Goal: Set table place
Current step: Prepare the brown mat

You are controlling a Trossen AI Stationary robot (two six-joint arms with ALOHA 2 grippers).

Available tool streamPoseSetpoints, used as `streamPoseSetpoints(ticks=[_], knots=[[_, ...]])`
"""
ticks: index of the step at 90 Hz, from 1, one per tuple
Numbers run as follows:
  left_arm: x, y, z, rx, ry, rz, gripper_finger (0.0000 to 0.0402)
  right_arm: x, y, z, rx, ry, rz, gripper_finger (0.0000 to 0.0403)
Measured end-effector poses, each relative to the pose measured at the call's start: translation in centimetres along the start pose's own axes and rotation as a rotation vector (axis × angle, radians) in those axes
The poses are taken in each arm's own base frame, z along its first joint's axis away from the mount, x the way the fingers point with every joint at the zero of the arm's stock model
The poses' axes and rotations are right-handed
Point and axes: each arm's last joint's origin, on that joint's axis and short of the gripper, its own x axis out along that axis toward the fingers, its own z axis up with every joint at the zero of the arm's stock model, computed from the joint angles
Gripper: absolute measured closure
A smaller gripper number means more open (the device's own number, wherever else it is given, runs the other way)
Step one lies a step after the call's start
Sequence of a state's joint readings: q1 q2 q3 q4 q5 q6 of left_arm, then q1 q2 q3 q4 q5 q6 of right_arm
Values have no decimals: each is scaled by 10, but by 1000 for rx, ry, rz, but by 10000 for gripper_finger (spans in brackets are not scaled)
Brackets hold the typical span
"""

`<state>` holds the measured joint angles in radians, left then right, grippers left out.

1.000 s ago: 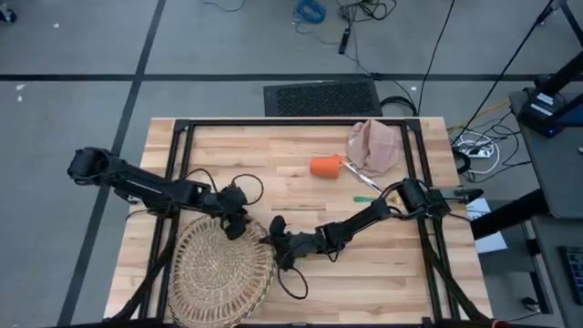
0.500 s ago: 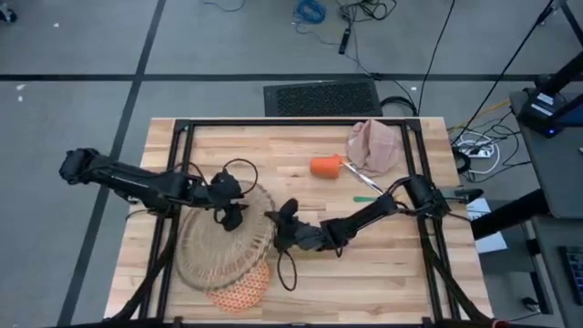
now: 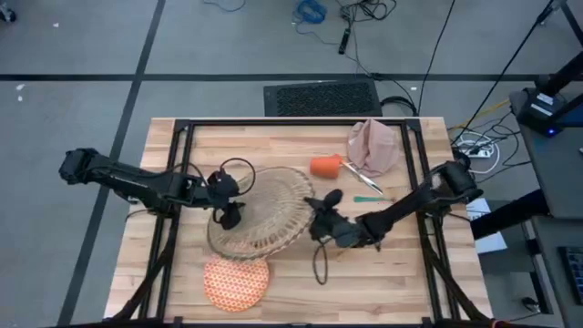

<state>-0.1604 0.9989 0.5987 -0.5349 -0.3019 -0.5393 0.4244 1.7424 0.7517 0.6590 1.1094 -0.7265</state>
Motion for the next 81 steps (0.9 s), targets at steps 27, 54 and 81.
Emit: streamPoseSetpoints(ticks=[27,54,81], knots=[[0,0,0,-3,3,0,233,-61,8,-16,-21,12,197,403],[0,-1,0,-24,6,-16,233,-96,13,-44,23,138,428,403],[0,-3,4,-37,-29,-52,233,-106,21,-40,75,145,727,403]])
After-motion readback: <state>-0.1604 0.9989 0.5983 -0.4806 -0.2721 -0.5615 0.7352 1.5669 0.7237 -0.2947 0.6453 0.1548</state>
